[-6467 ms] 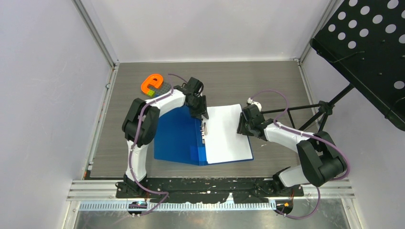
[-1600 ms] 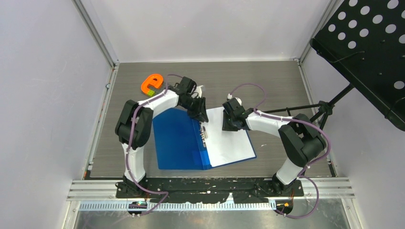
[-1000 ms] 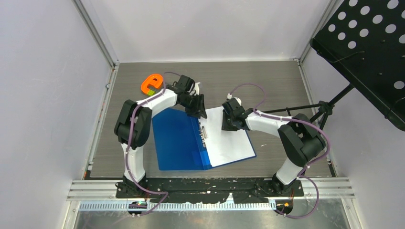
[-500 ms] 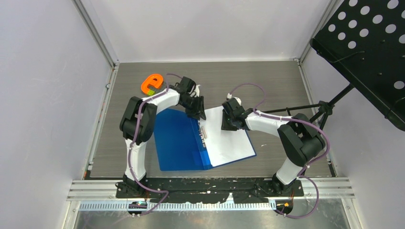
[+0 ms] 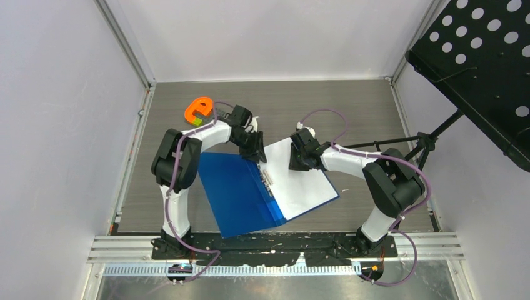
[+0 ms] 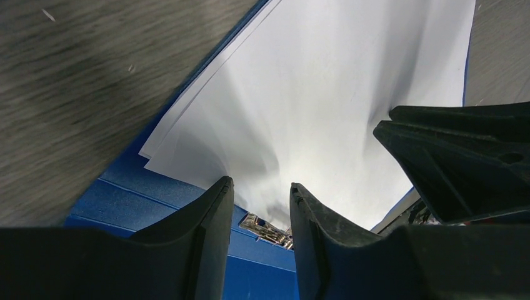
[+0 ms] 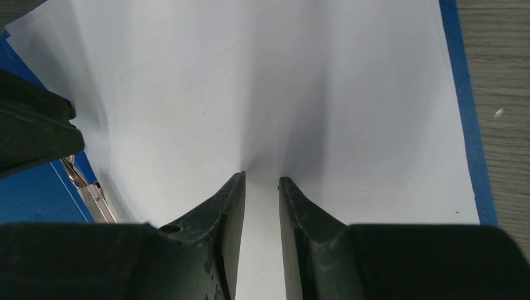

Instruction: Put the files into the folder

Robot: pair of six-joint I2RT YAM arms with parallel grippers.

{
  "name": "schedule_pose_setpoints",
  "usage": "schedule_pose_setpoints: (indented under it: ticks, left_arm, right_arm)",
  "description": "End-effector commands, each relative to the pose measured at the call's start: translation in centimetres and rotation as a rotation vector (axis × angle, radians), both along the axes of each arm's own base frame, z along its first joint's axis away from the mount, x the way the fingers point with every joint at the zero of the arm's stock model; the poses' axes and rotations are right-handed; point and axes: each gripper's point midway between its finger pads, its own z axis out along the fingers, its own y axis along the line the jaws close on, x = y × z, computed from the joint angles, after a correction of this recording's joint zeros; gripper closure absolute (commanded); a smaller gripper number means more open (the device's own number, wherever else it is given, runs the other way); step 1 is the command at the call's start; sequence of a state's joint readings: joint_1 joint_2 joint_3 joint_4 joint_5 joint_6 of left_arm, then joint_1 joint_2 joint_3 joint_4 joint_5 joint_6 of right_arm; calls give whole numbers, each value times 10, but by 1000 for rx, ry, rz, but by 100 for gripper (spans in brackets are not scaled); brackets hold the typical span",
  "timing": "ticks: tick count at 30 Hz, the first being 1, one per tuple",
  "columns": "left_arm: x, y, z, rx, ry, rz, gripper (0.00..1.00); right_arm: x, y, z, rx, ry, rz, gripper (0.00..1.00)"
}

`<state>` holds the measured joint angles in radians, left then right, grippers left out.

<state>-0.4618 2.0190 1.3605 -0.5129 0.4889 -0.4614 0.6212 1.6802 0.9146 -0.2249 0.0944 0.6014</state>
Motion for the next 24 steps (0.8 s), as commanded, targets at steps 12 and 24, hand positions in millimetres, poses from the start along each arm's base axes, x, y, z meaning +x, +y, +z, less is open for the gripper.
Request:
schedule_pose_setpoints:
  ticks: [12,24]
  left_arm:
    - [-28,-2,21,-67,11,-56,62]
    - [-36,-13,32,-117,-7,-99,63]
  right_arm:
    - [-10,-2,-15,-24,43,-11,68]
    - [-10,0,-17,-26,48,-8,68]
